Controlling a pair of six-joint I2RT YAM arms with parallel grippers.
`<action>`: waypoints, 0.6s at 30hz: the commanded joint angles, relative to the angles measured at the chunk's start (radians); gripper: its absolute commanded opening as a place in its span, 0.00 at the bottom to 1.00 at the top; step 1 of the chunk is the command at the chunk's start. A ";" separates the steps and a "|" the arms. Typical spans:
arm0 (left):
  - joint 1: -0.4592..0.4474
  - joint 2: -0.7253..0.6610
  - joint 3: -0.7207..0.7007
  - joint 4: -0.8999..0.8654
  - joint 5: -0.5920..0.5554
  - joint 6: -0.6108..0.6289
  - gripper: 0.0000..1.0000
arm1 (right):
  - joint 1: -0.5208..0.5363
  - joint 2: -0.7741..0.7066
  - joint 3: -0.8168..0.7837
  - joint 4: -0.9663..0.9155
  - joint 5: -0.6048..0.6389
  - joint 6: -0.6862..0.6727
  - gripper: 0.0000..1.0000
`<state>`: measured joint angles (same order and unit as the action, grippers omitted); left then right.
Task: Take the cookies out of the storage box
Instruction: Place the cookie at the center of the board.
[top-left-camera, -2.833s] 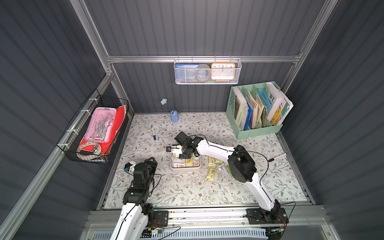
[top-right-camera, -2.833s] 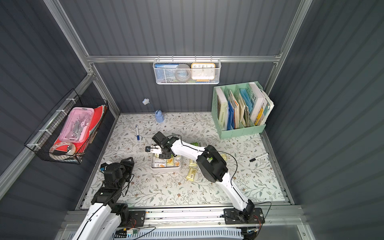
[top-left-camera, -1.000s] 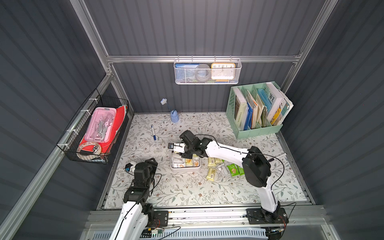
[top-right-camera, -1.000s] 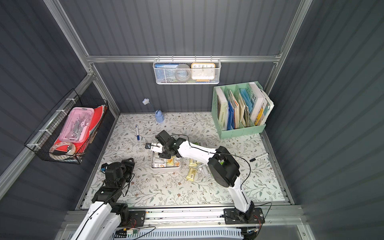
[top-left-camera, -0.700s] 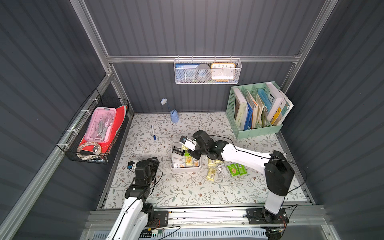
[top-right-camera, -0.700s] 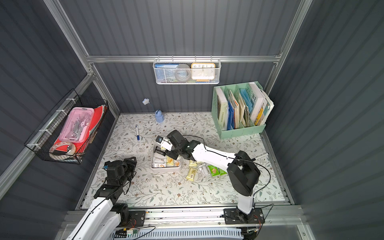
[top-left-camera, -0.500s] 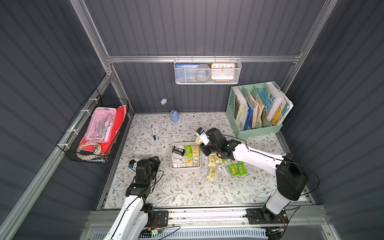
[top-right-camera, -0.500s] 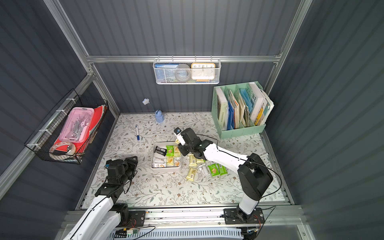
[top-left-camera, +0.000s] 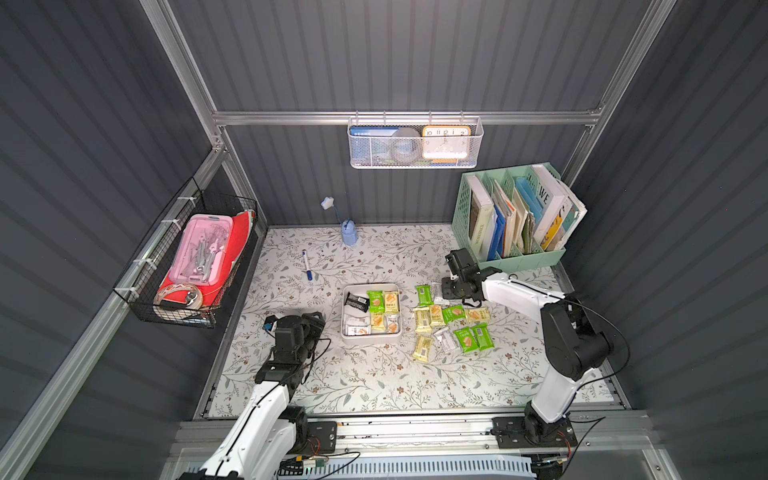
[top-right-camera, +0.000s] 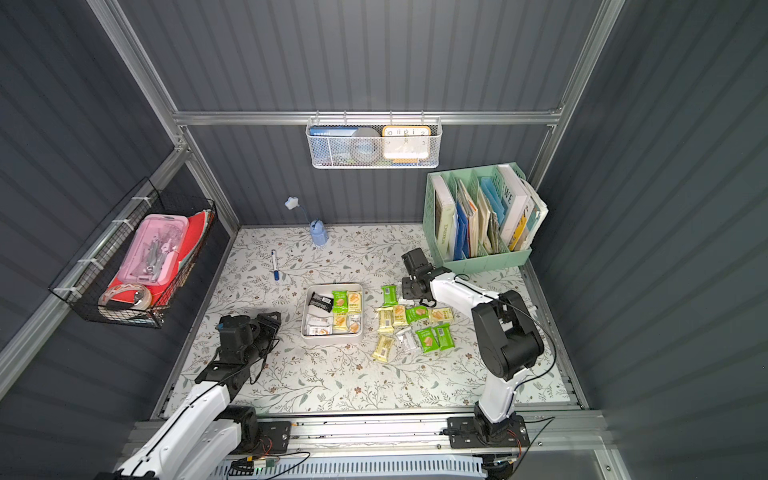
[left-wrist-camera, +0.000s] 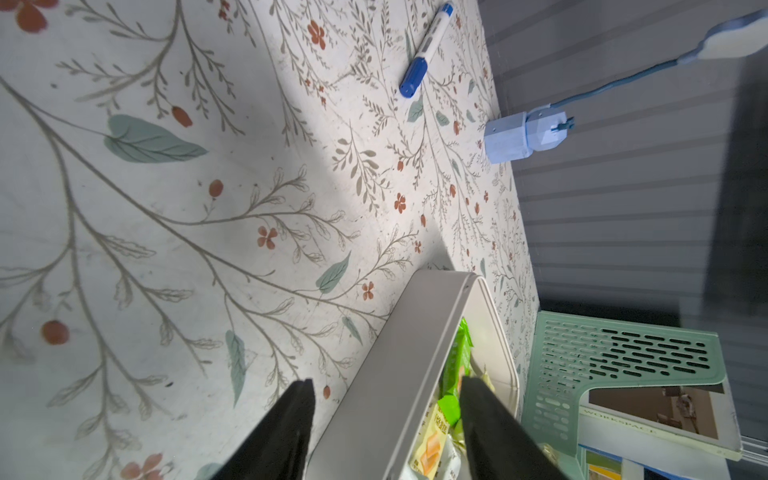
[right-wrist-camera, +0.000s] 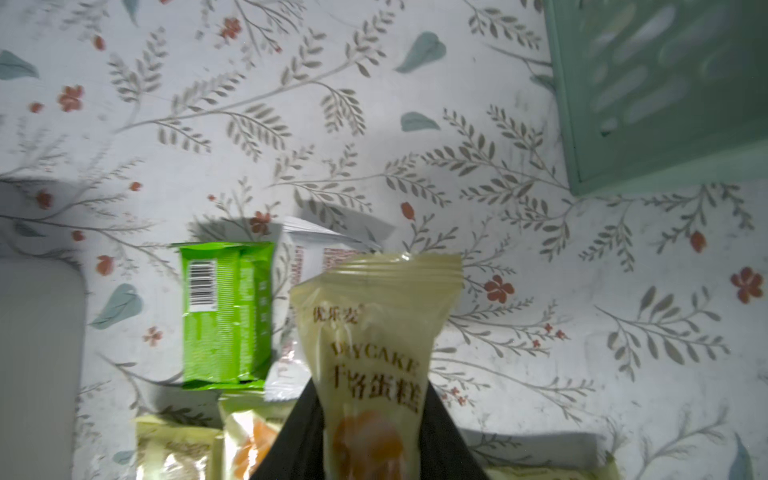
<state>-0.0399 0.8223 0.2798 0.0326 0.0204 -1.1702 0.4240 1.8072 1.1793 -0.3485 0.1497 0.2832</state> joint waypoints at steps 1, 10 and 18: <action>0.005 0.045 0.013 0.079 0.054 0.038 0.61 | -0.019 0.037 0.025 -0.044 0.006 0.028 0.24; 0.005 0.136 0.016 0.142 0.076 0.058 0.61 | -0.048 0.092 0.007 0.002 0.000 0.048 0.36; 0.005 0.136 0.024 0.174 0.116 0.099 0.62 | -0.047 -0.008 -0.025 -0.003 -0.028 0.022 0.53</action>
<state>-0.0399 0.9569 0.2798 0.1741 0.1009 -1.1191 0.3798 1.8545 1.1667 -0.3462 0.1387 0.3191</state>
